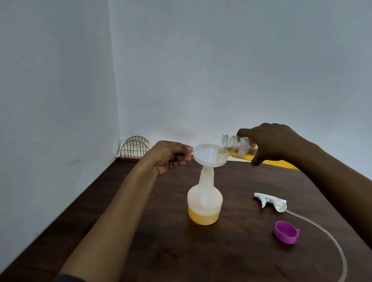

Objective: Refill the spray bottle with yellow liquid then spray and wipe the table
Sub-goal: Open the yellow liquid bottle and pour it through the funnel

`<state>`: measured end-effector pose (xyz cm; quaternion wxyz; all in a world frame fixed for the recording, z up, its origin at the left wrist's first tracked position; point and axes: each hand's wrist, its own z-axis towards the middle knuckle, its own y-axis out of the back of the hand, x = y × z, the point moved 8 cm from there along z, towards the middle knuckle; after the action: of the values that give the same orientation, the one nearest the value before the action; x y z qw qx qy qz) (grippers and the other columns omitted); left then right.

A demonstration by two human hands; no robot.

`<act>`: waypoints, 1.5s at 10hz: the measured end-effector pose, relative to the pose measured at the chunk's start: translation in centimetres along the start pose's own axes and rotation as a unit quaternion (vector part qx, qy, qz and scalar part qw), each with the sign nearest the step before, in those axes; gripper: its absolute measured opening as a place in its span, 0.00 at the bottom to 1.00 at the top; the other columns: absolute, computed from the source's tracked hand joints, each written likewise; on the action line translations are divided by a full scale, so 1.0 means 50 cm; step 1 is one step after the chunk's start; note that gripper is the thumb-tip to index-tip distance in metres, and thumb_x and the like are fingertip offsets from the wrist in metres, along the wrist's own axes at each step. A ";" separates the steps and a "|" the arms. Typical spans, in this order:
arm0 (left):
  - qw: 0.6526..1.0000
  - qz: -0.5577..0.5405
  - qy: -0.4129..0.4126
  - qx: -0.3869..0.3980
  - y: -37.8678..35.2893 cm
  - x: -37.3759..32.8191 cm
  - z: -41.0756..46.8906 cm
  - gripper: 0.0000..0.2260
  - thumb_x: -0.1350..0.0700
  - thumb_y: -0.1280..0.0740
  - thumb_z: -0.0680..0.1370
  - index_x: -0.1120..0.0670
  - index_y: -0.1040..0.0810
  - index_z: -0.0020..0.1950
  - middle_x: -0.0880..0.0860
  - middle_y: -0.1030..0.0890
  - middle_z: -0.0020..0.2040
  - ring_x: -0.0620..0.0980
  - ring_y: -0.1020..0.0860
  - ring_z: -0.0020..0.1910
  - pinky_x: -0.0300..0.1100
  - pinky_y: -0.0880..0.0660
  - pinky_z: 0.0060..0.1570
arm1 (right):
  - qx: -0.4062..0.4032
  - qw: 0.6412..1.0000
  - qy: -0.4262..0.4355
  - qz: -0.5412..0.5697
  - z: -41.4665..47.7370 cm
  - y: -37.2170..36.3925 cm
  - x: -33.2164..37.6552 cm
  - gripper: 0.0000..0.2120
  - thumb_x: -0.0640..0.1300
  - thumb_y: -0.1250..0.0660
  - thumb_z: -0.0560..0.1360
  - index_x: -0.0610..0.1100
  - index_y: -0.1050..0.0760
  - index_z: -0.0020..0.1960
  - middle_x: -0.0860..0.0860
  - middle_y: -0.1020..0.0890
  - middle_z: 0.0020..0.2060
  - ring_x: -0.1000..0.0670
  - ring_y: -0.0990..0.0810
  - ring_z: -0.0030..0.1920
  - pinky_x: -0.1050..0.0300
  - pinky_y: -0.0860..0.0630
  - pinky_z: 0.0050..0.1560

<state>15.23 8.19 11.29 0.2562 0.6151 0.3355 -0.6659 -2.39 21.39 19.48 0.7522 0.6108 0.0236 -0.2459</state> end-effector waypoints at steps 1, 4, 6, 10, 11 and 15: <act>1.000 0.000 0.000 0.000 0.000 -0.001 0.000 0.04 0.66 0.32 0.74 0.61 0.19 0.41 0.53 0.17 0.29 0.43 0.19 0.26 0.33 0.24 0.25 | -0.002 1.000 0.001 0.001 -0.002 0.001 0.002 0.39 0.55 0.23 0.62 0.58 0.38 0.67 0.53 0.21 0.51 0.49 0.26 0.51 0.58 0.36 0.37; 1.000 -0.003 0.000 -0.004 0.001 0.000 0.000 0.04 0.66 0.33 0.74 0.61 0.19 0.41 0.53 0.17 0.29 0.42 0.20 0.26 0.33 0.24 0.25 | -0.004 1.000 -0.002 0.003 -0.004 0.003 0.001 0.39 0.55 0.24 0.62 0.58 0.38 0.68 0.52 0.22 0.51 0.48 0.25 0.52 0.58 0.36 0.37; 1.000 -0.001 0.000 -0.003 0.001 0.001 0.001 0.04 0.66 0.33 0.74 0.61 0.19 0.41 0.53 0.17 0.28 0.42 0.20 0.26 0.33 0.24 0.25 | -0.003 1.000 0.001 0.003 -0.005 0.005 0.004 0.38 0.54 0.23 0.62 0.58 0.38 0.68 0.52 0.22 0.53 0.47 0.25 0.53 0.58 0.35 0.38; 1.000 -0.002 -0.001 -0.002 0.003 0.001 0.000 0.03 0.66 0.32 0.73 0.61 0.19 0.41 0.53 0.17 0.29 0.43 0.20 0.26 0.33 0.24 0.25 | -0.005 1.000 0.001 -0.004 -0.006 0.008 0.007 0.39 0.54 0.24 0.62 0.58 0.38 0.68 0.52 0.21 0.52 0.48 0.25 0.52 0.58 0.36 0.37; 1.000 -0.001 -0.002 -0.001 0.003 0.001 0.000 0.03 0.65 0.32 0.74 0.61 0.19 0.42 0.53 0.17 0.29 0.43 0.20 0.26 0.33 0.24 0.25 | -0.005 1.000 0.003 -0.005 -0.006 0.009 0.007 0.39 0.54 0.24 0.62 0.58 0.38 0.68 0.53 0.21 0.52 0.48 0.25 0.53 0.59 0.37 0.35; 1.000 -0.002 0.000 -0.002 0.001 0.001 0.001 0.04 0.66 0.33 0.74 0.60 0.19 0.41 0.53 0.17 0.29 0.42 0.20 0.26 0.32 0.25 0.25 | 0.000 1.000 0.002 -0.001 -0.008 0.009 0.008 0.38 0.54 0.24 0.62 0.58 0.38 0.68 0.53 0.21 0.52 0.48 0.25 0.53 0.58 0.35 0.38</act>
<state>15.22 8.12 11.24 0.2560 0.6135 0.3382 -0.6661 -1.74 21.66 19.66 0.7519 0.6113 0.0256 -0.2458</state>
